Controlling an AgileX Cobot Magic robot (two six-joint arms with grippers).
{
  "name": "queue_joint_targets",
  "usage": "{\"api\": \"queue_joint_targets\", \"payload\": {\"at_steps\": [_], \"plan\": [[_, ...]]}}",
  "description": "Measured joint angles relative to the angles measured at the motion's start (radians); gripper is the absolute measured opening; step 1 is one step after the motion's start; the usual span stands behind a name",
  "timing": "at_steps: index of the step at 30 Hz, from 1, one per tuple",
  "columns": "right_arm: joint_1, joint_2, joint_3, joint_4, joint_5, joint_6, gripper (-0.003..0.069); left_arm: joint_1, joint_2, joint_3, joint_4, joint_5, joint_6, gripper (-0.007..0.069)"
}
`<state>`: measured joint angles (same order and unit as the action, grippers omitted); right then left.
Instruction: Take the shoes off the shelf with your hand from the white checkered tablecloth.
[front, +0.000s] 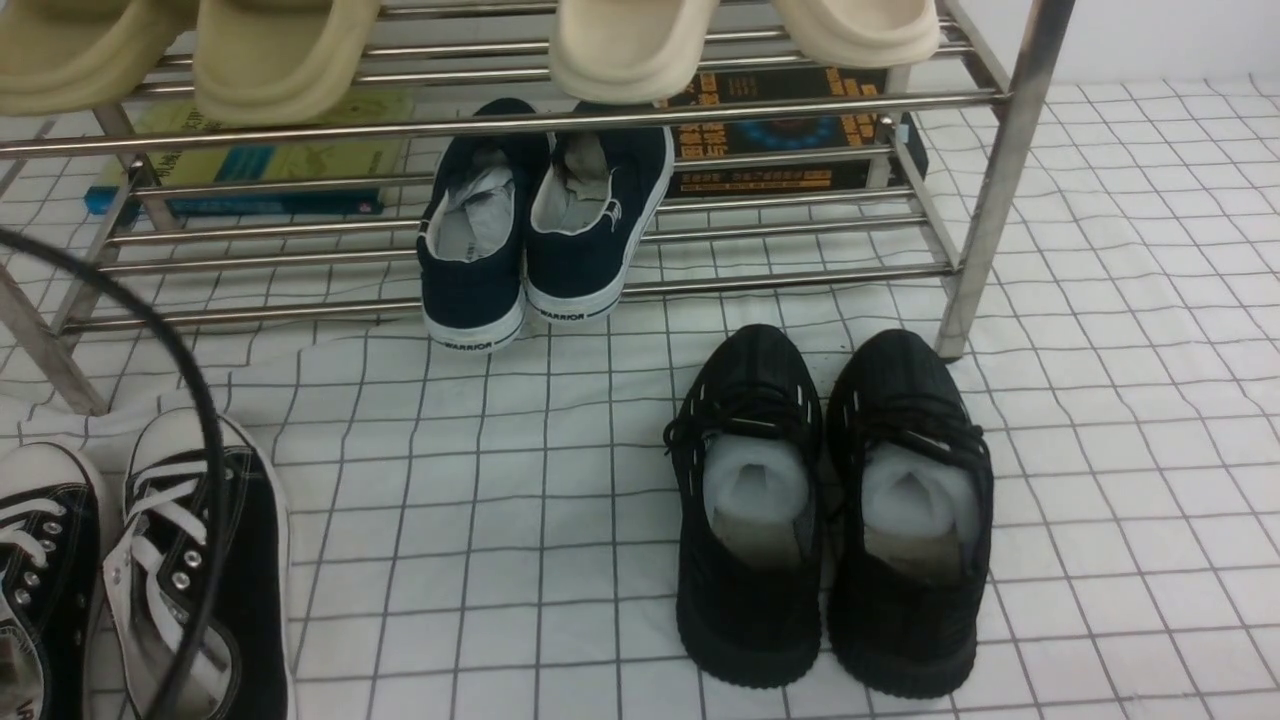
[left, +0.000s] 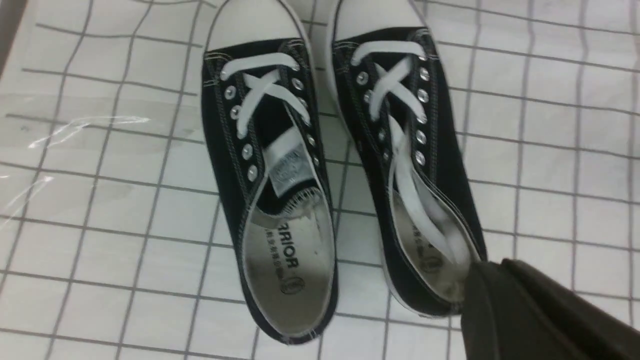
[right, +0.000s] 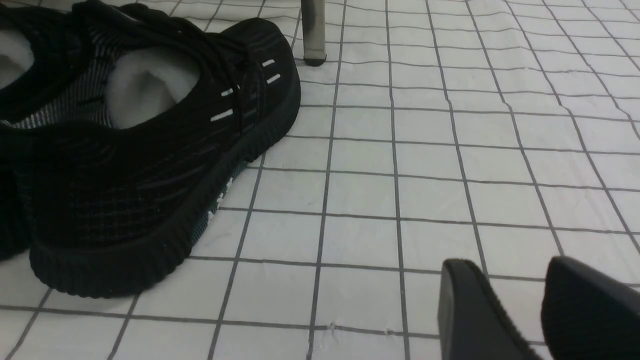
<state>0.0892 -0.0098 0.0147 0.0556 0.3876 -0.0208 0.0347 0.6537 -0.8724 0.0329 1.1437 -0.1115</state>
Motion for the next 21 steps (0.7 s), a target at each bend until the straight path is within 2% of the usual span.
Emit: {"api": "queue_joint_targets", "payload": {"at_steps": [2, 5, 9, 10, 15, 21], "plan": [[0.0, 0.0, 0.0, 0.0, 0.0, 0.0, 0.0239, 0.0, -0.069, 0.04, -0.023, -0.016, 0.009, 0.0001], [0.0, 0.0, 0.0, 0.0, 0.0, 0.0, 0.0239, 0.0, -0.24, 0.191, -0.086, -0.158, 0.013, 0.0001], [0.0, 0.0, 0.0, 0.0, 0.0, 0.0, 0.0239, 0.0, -0.361, 0.294, -0.128, -0.3, -0.002, 0.0001], [0.0, 0.0, 0.0, 0.0, 0.0, 0.0, 0.0239, 0.0, -0.416, 0.348, -0.142, -0.394, -0.008, 0.0003], [0.0, 0.0, 0.0, 0.0, 0.0, 0.0, 0.0239, 0.0, -0.487, 0.452, -0.152, -0.624, -0.014, 0.0009], [0.0, 0.0, 0.0, 0.0, 0.0, 0.0, 0.0239, 0.0, -0.493, 0.49, -0.153, -0.678, -0.014, 0.0016]]}}
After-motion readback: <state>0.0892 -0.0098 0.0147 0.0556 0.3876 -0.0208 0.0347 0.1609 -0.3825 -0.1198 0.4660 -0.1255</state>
